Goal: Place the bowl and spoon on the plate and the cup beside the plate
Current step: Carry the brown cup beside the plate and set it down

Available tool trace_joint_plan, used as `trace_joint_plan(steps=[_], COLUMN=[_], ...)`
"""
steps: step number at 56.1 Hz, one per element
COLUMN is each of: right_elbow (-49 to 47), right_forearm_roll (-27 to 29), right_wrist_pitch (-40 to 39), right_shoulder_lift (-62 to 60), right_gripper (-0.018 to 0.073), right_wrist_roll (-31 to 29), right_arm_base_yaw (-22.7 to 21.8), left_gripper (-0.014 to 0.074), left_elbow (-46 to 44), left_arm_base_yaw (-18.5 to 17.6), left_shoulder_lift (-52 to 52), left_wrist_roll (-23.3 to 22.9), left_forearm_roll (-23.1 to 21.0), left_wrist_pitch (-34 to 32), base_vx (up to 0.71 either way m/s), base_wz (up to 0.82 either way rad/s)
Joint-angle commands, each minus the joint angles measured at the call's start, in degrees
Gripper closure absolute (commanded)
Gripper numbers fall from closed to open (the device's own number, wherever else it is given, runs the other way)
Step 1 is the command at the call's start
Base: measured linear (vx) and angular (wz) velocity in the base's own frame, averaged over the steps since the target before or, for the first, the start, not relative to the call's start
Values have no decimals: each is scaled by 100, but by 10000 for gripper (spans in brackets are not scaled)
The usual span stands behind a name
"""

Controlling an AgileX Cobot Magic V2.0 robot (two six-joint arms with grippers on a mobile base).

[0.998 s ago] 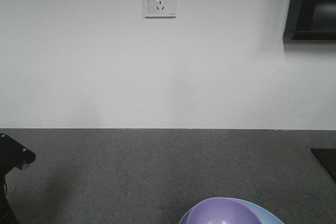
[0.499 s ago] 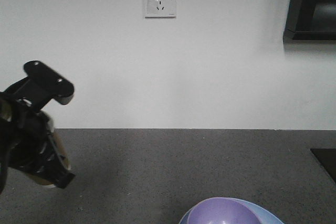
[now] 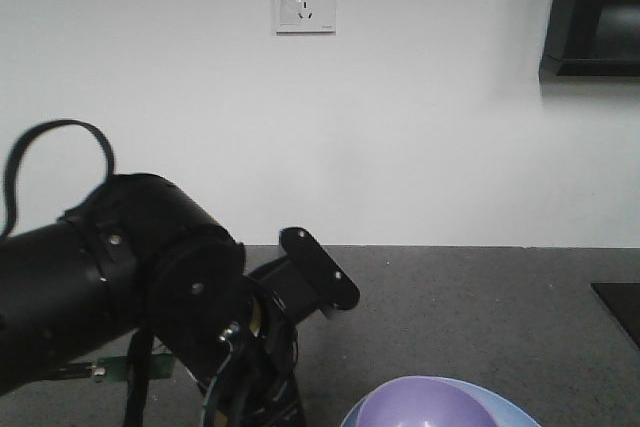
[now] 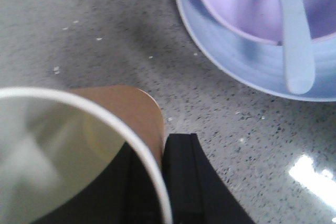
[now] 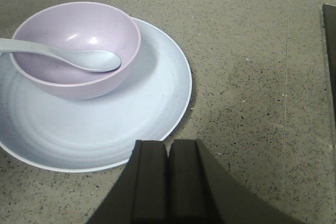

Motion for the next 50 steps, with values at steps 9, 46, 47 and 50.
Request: trace_joint_plan(steps=[9, 46, 47, 50], right_elbow=[-137, -137, -137, -137], right_forearm_roll=[-9, -9, -9, -9], right_wrist_pitch=[-422, -422, -422, -408], right_shoulder_lift=[43, 43, 43, 43], right_gripper=[571, 571, 571, 571], right_wrist_roll=[-28, -28, -28, -28], right_arm_base_yaw=[-14, -14, -14, -14], left_gripper=[596, 593, 592, 591], left_elbow=[-204, -204, -204, -204], left_arm_base_yaw=[-196, -196, -196, -196], left_shoulder_lift=[-4, 146, 158, 171], left_wrist_roll=[-50, -50, -50, -50], left_forearm_roll=[-39, -492, -492, -492], left_wrist_pitch=[-348, -442, -430, -430], base_vx=[0, 0, 0, 0], base_wz=[0, 0, 0, 0])
